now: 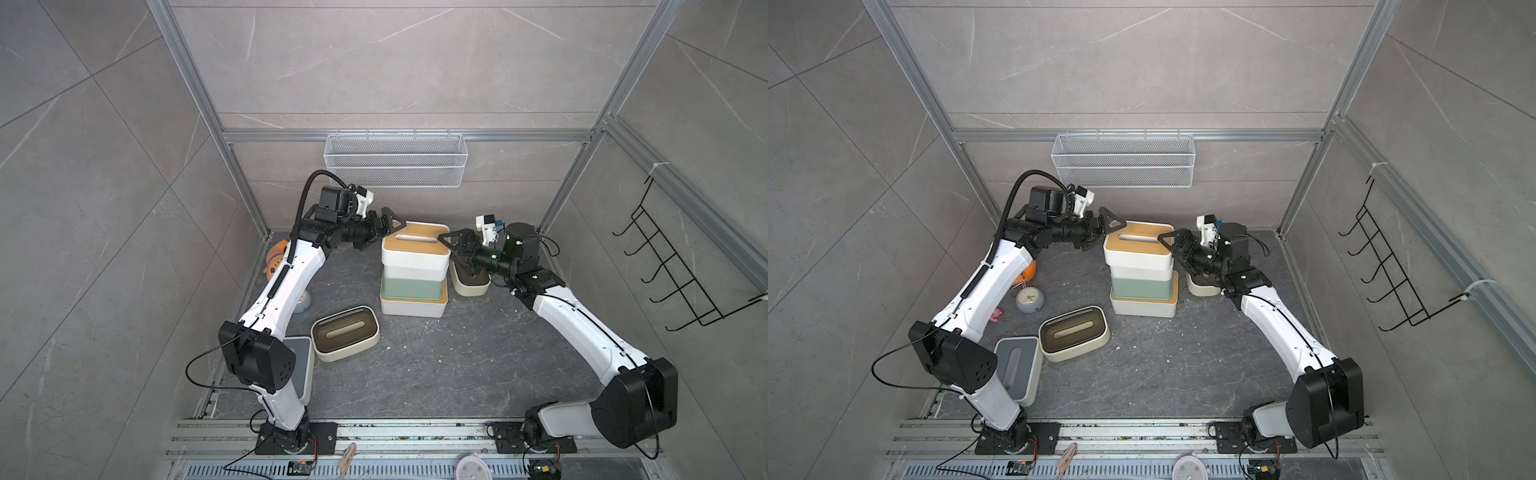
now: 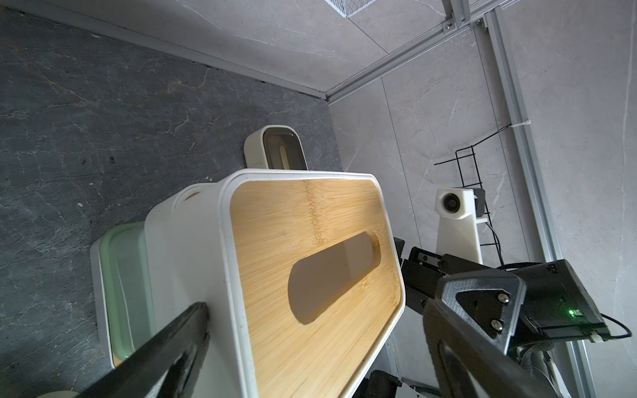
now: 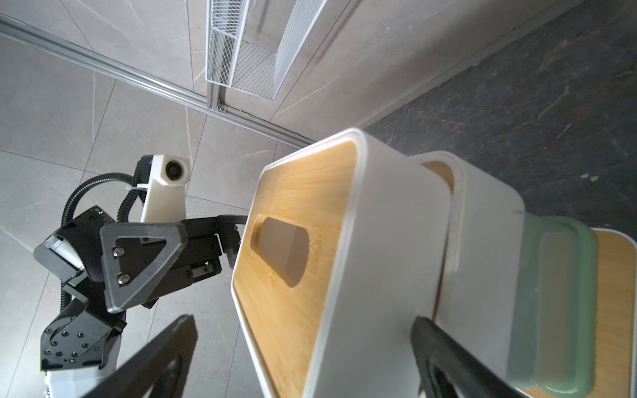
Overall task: Stack the tissue boxes
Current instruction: Adjust the tissue box on the tissue box.
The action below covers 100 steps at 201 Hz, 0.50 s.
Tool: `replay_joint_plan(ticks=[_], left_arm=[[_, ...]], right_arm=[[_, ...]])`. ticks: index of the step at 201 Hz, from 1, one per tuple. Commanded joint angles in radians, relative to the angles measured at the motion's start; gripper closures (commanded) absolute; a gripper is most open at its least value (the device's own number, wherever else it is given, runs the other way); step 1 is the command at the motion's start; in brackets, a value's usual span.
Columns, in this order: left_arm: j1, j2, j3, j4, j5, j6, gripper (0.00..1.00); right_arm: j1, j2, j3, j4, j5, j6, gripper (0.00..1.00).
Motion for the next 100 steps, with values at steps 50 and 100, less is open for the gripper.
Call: replay_joint_plan(ticks=[50, 100], left_arm=[[-0.022, -0.007, 0.01, 0.022, 0.047, -0.005, 0.01], [-0.026, 0.004, 0.034, 0.023, 0.06, -0.009, 0.01]], right_arm=[[0.014, 0.032, 0.079, -0.059, 0.005, -0.064, 0.0], [0.023, 0.05, 0.116, -0.059, 0.006, -0.064, 0.0]])
